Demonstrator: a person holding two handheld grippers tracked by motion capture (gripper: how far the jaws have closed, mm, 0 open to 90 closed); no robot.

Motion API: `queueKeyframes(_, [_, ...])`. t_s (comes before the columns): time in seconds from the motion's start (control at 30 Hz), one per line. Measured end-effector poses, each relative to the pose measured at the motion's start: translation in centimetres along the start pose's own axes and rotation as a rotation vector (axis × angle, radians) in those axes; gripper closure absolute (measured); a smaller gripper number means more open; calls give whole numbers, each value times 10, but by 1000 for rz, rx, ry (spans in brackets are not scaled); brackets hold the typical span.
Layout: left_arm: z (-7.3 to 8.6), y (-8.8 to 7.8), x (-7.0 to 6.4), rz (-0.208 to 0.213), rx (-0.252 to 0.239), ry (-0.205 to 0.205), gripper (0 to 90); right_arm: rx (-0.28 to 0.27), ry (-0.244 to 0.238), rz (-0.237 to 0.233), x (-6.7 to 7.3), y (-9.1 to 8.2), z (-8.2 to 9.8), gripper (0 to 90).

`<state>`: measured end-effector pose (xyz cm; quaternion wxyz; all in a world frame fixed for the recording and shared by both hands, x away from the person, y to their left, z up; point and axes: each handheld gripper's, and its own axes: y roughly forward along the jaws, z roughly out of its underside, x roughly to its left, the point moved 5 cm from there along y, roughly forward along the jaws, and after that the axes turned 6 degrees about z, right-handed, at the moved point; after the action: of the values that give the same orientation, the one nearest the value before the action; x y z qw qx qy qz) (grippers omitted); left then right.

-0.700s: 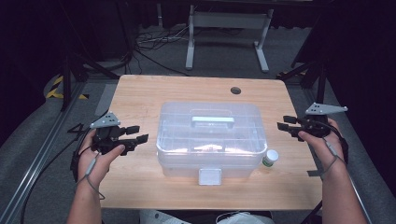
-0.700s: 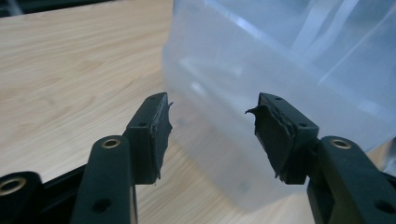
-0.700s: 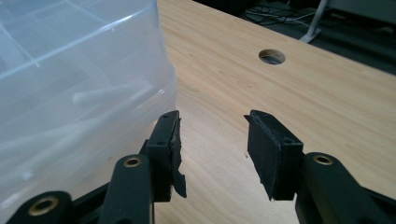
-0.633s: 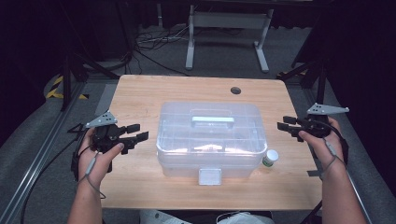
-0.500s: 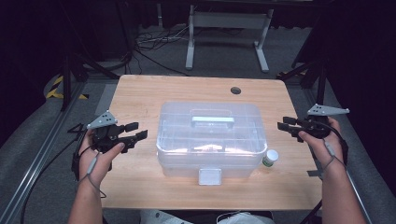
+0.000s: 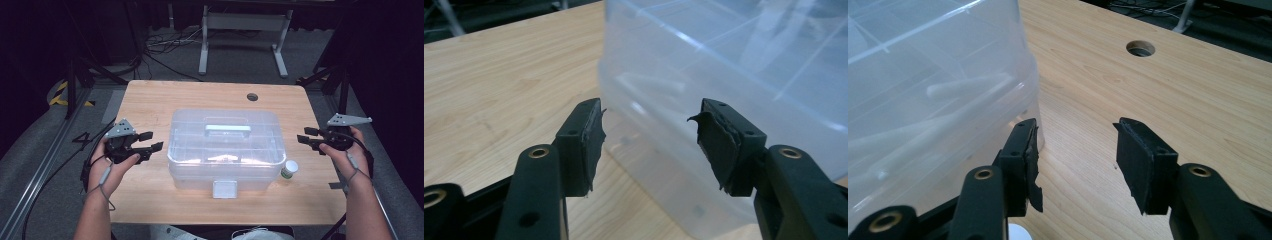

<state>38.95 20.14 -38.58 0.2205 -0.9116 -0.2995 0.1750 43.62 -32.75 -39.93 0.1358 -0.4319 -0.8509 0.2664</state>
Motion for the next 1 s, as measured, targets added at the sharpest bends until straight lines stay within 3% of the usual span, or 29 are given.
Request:
queueKeyframes(0.23, [-28, -6, -15, 33, 13, 86, 433, 5, 6, -7, 1, 0, 0, 536])
queueKeyframes(0.8, [-77, 12, -47, 171, 10, 172, 407, 12, 4, 4, -2, 2, 1, 502])
queueKeyframes(0.83, [-81, 14, -50, 180, 20, 188, 405, 9, 3, -1, -2, 1, 2, 502])
queueKeyframes(0.9, [-87, 19, -59, 206, 72, 164, 394, 9, 6, -4, -1, 1, 2, 502])
queueKeyframes(1.0, [-92, 24, -63, 235, 73, 182, 403, 12, 2, -6, 1, 0, 4, 502])
